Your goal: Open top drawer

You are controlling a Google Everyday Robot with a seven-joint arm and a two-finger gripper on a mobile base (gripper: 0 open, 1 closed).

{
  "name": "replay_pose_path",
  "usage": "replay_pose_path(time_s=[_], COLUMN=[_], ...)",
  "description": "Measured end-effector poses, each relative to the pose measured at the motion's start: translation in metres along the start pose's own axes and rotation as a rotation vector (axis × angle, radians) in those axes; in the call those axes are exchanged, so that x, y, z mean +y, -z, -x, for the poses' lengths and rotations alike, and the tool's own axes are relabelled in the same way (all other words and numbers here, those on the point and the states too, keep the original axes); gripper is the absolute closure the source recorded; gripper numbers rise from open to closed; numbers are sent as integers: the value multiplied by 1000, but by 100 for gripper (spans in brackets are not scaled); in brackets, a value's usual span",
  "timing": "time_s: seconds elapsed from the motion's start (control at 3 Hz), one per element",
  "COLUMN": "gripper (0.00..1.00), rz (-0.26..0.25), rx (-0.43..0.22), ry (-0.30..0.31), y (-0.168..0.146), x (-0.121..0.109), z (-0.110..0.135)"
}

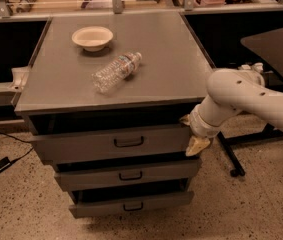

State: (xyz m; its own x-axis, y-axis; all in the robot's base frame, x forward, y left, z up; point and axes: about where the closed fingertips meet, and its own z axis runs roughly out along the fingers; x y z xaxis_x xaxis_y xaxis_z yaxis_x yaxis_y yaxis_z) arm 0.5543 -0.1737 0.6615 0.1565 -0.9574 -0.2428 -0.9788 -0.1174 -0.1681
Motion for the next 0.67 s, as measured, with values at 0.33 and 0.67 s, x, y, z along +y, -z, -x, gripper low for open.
replay_pose_path(time_s=[0.33,0.67], gripper=[39,36], rz=[37,80], rx=[-56,-57], ry=[18,17], y=[14,35], x=[31,76], z=[18,26])
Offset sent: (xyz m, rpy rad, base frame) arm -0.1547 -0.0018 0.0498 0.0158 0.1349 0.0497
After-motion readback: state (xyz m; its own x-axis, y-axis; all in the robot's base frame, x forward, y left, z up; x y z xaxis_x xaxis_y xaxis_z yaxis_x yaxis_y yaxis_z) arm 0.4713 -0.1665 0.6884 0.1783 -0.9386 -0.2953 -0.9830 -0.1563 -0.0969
